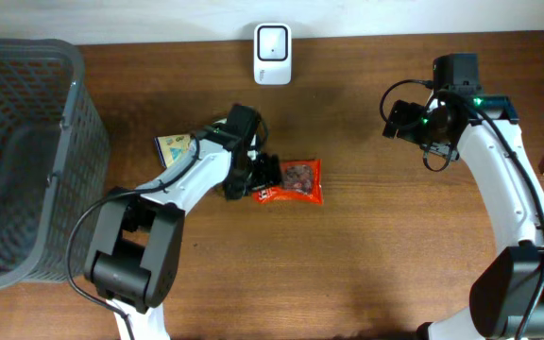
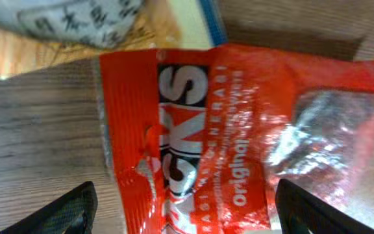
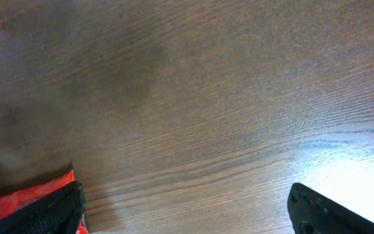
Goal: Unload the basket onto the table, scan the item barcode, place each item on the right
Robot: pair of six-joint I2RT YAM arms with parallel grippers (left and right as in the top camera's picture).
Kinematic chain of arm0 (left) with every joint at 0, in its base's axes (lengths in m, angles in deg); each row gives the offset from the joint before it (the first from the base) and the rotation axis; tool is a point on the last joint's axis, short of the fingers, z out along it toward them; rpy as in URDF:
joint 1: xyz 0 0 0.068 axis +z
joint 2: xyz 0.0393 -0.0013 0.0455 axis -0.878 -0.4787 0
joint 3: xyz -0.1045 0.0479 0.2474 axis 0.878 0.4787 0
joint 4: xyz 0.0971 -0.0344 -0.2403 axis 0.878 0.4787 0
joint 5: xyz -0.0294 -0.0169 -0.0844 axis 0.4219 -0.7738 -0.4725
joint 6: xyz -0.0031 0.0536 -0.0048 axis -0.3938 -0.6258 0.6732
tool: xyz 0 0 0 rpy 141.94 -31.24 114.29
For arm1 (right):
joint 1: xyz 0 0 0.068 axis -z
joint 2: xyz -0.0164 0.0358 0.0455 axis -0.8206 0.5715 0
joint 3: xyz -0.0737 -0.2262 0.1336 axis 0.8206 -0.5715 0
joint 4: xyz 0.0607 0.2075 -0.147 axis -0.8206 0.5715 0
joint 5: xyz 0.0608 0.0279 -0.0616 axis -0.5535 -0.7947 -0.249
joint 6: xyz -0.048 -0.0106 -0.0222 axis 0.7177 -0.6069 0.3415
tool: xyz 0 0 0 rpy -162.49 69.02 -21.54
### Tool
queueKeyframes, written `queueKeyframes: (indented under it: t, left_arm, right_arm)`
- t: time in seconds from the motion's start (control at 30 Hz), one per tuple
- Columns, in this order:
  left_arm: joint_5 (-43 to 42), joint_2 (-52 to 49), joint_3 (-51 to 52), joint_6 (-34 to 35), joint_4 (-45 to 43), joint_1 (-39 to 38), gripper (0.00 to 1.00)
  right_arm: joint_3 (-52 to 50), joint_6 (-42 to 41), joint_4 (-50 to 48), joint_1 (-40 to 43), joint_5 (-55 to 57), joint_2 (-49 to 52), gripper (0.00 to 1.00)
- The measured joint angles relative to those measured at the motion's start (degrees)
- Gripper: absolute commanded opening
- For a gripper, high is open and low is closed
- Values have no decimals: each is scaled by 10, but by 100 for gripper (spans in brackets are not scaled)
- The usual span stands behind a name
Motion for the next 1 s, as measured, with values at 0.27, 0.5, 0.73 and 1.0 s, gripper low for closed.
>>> queueKeyframes:
  t: [0.27, 0.5, 0.73, 1.0]
  left_arm:
    - [17, 0, 7, 24, -48, 0, 0]
    - [68, 62, -54, -40, 59, 0, 0]
    - [359, 194, -73, -130, 93, 2, 0]
    - [575, 201, -72, -138, 95, 2, 0]
  right_arm:
    - [0, 0, 0, 0, 0, 0, 98]
    - [0, 0, 0, 0, 0, 0, 98]
    - [0, 0, 0, 0, 0, 0, 98]
    - [0, 0, 0, 0, 0, 0, 98]
